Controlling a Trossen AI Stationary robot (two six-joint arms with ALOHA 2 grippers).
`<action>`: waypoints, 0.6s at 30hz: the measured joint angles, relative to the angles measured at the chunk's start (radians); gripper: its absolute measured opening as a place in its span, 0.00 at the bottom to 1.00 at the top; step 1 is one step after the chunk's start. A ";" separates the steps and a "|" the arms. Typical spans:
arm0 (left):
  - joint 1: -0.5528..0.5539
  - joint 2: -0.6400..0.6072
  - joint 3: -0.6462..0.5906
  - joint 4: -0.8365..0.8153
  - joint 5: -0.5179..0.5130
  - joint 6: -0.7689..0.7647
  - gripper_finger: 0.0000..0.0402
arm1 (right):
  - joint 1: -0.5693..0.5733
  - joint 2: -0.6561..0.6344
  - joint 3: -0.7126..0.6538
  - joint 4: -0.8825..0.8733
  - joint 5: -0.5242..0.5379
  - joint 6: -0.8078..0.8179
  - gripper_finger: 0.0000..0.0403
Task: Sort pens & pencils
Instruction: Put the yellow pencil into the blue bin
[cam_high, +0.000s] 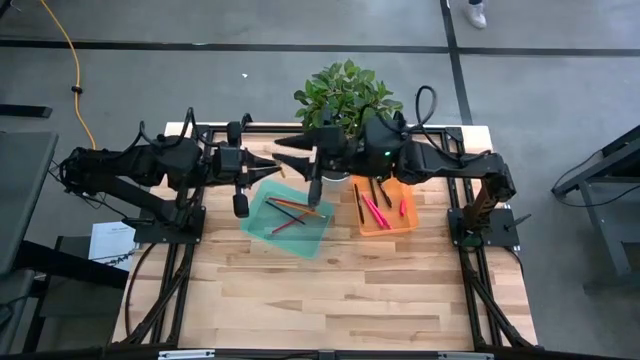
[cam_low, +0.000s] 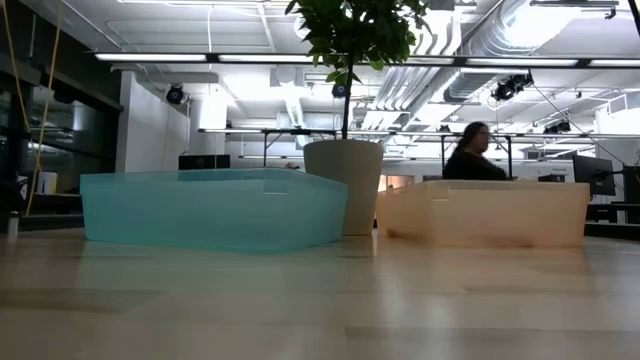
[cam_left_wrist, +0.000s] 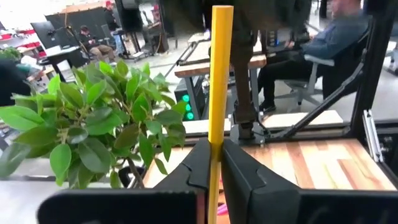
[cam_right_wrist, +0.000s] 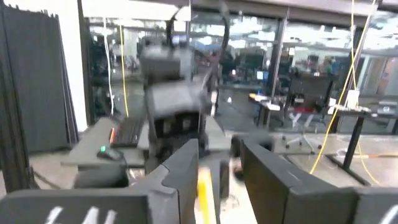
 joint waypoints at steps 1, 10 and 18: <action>0.000 0.000 0.000 -0.010 -0.003 0.000 0.03 | 0.000 0.000 0.012 0.001 -0.001 -0.001 0.28; 0.000 0.000 0.000 -0.199 -0.038 -0.036 0.04 | 0.010 -0.003 0.238 -0.115 -0.028 -0.055 0.28; 0.021 0.030 -0.071 -0.343 0.000 -0.091 0.04 | 0.041 -0.080 0.248 -0.244 0.000 -0.101 0.28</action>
